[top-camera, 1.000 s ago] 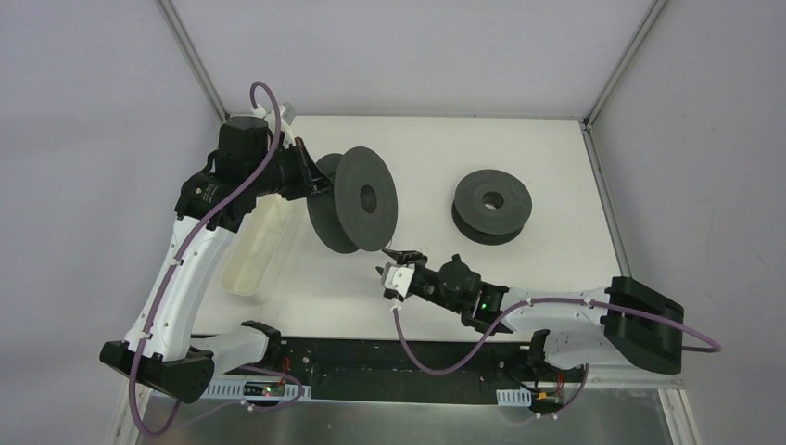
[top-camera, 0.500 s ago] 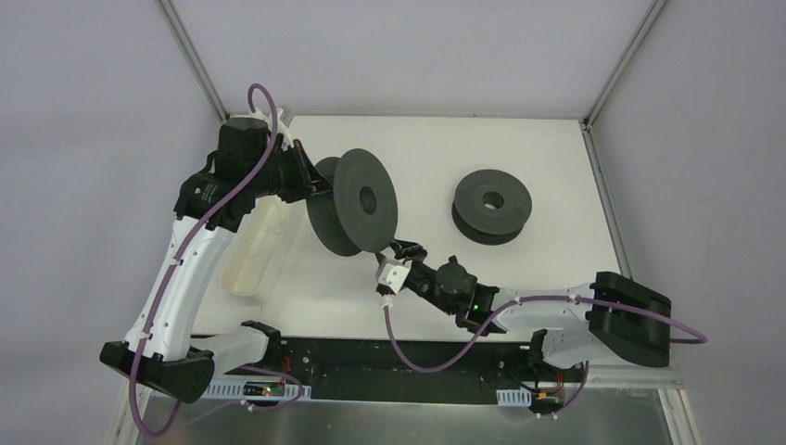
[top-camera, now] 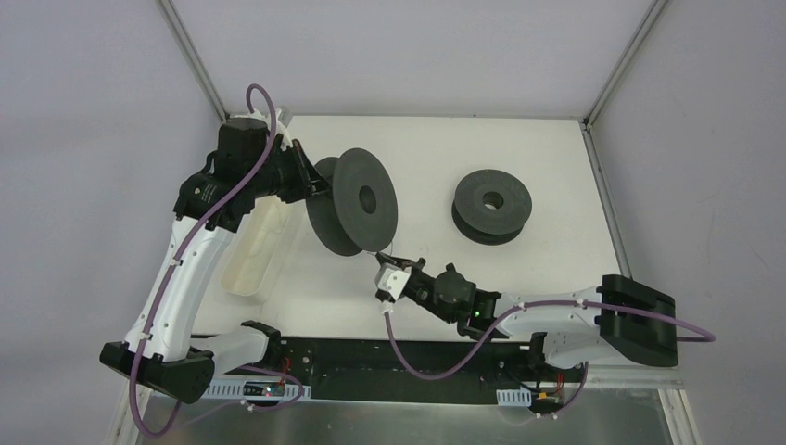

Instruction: Wrap the cables

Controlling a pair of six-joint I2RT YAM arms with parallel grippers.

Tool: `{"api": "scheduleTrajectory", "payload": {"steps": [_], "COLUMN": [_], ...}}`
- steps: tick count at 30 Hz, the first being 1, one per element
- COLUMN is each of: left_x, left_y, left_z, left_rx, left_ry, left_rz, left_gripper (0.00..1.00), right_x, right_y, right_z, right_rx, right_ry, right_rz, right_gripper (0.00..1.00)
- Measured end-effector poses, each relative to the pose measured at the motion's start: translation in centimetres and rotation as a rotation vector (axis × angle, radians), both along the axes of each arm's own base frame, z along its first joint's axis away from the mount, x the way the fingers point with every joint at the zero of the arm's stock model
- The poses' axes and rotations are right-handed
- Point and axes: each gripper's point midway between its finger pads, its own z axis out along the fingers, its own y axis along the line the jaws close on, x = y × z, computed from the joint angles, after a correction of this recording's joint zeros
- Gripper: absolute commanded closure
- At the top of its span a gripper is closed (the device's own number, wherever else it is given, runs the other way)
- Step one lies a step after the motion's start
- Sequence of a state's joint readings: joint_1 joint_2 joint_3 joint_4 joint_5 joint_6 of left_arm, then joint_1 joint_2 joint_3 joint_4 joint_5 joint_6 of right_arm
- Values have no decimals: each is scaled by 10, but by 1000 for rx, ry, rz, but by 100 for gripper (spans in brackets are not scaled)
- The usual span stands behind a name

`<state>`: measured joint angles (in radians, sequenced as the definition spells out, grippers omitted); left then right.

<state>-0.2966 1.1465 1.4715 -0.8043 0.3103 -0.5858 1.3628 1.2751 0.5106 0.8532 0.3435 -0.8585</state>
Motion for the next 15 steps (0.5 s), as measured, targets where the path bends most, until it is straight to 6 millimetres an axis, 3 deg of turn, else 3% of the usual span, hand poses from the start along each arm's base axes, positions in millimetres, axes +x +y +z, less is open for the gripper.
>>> {"api": "scheduleTrajectory", "payload": {"steps": [3, 7, 15], "left_x": [8, 16, 25], "left_y": [4, 8, 25], "left_z": [-2, -5, -6], "left_rx": [6, 9, 6], "left_ry": [12, 24, 30], "left_rz": [22, 43, 99], "left_gripper": [100, 100, 100], "right_x": [-31, -71, -119], "right_y": [3, 7, 17], "right_z": [4, -9, -16], "right_rx": [19, -14, -44], "right_ry": [42, 104, 138], "right_rz": [45, 89, 111], "right_gripper": [100, 100, 100]}}
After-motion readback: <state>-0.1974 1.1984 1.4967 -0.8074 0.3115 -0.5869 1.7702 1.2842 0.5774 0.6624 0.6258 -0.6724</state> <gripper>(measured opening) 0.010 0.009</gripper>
